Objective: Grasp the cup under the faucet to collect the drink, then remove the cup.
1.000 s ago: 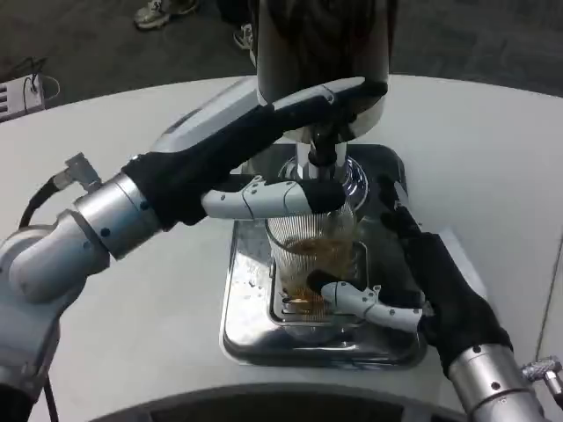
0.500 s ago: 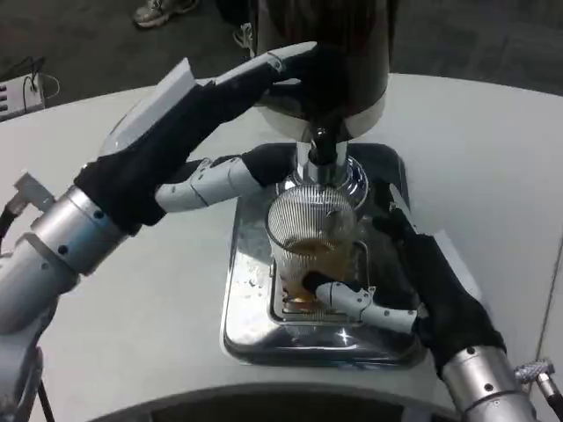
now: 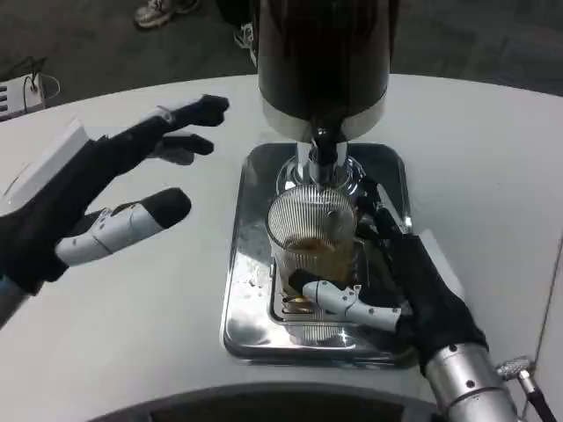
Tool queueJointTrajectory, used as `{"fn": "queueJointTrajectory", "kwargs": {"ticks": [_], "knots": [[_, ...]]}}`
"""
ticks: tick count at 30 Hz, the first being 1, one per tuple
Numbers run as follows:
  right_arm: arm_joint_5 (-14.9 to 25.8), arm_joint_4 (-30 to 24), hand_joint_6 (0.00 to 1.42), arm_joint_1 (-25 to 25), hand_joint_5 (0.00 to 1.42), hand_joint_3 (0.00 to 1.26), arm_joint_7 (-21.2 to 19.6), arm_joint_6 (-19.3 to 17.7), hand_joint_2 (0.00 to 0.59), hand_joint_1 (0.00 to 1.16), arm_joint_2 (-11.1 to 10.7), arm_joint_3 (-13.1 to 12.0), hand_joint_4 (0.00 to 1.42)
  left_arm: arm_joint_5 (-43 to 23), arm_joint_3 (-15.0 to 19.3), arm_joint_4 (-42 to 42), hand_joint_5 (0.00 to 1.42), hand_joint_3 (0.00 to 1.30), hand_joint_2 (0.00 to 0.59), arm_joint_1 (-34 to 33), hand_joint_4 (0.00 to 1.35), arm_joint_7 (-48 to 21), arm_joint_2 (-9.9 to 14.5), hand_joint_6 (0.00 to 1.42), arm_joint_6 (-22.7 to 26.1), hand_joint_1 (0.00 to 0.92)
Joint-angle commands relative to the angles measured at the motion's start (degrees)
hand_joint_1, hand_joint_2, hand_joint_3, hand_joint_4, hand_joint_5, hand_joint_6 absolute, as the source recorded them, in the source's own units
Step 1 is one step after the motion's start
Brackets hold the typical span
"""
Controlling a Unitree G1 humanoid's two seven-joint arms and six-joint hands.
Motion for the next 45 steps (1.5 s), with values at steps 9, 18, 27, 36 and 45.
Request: {"fn": "queueJointTrajectory", "kwargs": {"ticks": [9,18,27,36,45], "knots": [[0.01,4.39,0.11,-2.40,0.12,0.00,-2.07,-2.35,0.192,0.86,1.53,1.12,0.03,6.04,4.34,-4.87,0.22,0.12,0.086,12.89,0.10,6.59,1.19,0.27,2.17,0.000],[0.08,7.77,0.10,-4.36,0.11,0.00,-4.23,-4.01,0.190,0.86,2.31,1.01,0.03,8.26,4.00,-7.89,0.20,0.11,0.085,18.59,0.09,6.88,1.51,0.26,4.37,0.000],[0.14,11.64,0.08,-5.79,0.11,0.00,-7.28,-6.03,0.181,0.87,3.53,0.72,0.03,9.37,2.84,-8.95,0.20,0.11,0.085,21.04,0.08,6.06,1.99,0.25,5.88,0.000],[-0.06,14.35,0.08,-6.91,0.11,0.00,-9.03,-7.57,0.180,0.87,4.37,0.82,0.04,9.85,2.54,-10.13,0.20,0.11,0.085,21.92,0.08,5.64,2.62,0.24,8.00,0.000],[-0.72,17.56,0.07,-8.15,0.12,0.00,-11.57,-9.15,0.180,0.87,5.61,1.79,0.05,10.05,2.47,-9.50,0.20,0.12,0.085,22.51,0.09,5.61,3.70,0.24,8.68,0.000]]}}
